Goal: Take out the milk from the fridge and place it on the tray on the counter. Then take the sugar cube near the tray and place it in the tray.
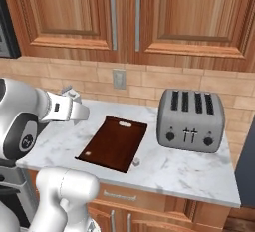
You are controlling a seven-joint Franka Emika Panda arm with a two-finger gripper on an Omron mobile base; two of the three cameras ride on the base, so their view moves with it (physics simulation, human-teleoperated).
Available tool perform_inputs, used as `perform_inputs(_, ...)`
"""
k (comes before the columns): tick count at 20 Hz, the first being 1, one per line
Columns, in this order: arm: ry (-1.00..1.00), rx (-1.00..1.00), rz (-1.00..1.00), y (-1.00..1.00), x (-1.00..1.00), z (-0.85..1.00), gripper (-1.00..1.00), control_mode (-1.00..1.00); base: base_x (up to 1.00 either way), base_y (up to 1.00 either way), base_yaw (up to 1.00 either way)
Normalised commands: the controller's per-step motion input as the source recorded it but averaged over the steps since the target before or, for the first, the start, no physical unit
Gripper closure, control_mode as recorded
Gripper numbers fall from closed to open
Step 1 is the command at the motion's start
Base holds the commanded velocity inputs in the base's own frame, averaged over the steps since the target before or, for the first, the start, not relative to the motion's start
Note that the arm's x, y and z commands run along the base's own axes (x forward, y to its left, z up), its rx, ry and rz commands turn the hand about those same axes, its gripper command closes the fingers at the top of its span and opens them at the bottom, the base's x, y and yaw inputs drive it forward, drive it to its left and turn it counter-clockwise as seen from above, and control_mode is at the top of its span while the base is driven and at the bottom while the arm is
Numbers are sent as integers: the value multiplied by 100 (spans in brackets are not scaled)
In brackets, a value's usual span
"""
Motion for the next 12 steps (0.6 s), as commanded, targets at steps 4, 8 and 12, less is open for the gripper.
perform_inputs(4,0,0,0,0,0,0,100,100,-47,-11,0)
perform_inputs(8,0,0,0,0,0,0,100,100,-8,-12,0)
perform_inputs(12,0,0,0,0,0,0,100,100,0,-7,0)
